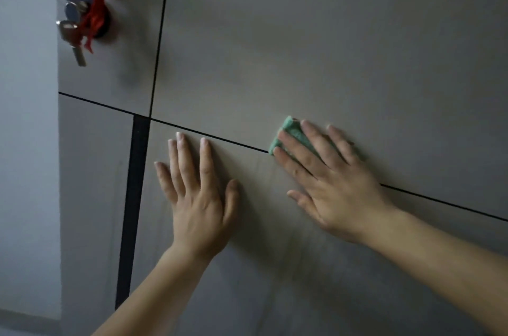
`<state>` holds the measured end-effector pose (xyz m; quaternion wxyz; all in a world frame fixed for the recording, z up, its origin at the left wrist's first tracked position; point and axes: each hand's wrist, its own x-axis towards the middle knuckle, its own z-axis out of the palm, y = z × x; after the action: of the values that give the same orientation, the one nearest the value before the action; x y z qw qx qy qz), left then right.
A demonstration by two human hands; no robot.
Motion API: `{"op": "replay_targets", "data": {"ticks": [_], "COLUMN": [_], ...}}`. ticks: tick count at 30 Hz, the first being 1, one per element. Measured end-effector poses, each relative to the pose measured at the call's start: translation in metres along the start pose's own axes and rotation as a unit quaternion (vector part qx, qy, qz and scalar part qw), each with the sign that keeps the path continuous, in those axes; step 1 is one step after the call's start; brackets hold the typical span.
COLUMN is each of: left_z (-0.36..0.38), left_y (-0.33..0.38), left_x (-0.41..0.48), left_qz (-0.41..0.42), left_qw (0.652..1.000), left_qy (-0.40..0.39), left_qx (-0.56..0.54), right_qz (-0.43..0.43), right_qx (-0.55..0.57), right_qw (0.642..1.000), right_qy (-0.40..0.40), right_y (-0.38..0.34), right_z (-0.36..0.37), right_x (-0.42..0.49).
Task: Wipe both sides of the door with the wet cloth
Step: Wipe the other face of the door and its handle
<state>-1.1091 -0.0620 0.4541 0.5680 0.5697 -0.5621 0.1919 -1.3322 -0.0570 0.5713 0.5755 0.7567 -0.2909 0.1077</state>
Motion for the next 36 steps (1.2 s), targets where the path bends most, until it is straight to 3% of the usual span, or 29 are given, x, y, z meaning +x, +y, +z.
{"op": "replay_targets", "data": {"ticks": [4, 7, 9, 14, 16, 20, 27, 33, 36], "left_z": [0.005, 0.004, 0.003, -0.004, -0.008, -0.014, -0.015, -0.007, -0.008], "left_y": [0.017, 0.021, 0.021, -0.001, -0.016, -0.043, -0.08, -0.091, -0.092], "left_x": [-0.002, -0.002, -0.002, -0.006, -0.011, -0.017, -0.029, -0.053, -0.056], "left_qz": [-0.012, -0.017, -0.015, 0.032, 0.026, -0.076, -0.113, -0.171, -0.167], "left_qw": [1.0, 1.0, 1.0, 0.999, 0.999, 0.997, 0.993, 0.985, 0.986], "left_qy": [-0.016, -0.016, -0.015, -0.013, -0.017, -0.012, 0.018, 0.015, 0.015], "left_qx": [-0.01, -0.012, -0.006, 0.025, 0.035, 0.021, 0.006, -0.02, -0.025], "right_qz": [0.106, 0.234, 0.263, 0.041, 0.021, 0.002, -0.086, -0.157, -0.156], "right_qx": [0.029, 0.049, 0.057, 0.051, 0.037, 0.029, -0.03, -0.015, -0.022], "right_qw": [0.994, 0.97, 0.962, 0.998, 0.999, 0.999, 0.995, 0.987, 0.987], "right_qy": [0.015, 0.041, 0.045, -0.009, -0.006, 0.017, 0.036, 0.025, 0.032], "right_y": [0.04, 0.06, 0.048, -0.029, -0.033, -0.036, -0.098, -0.079, -0.096], "right_z": [-0.003, -0.016, -0.021, 0.002, 0.009, 0.007, -0.009, 0.002, 0.0], "right_x": [-0.026, 0.003, 0.023, -0.005, -0.014, 0.007, 0.168, 0.105, 0.141]}}
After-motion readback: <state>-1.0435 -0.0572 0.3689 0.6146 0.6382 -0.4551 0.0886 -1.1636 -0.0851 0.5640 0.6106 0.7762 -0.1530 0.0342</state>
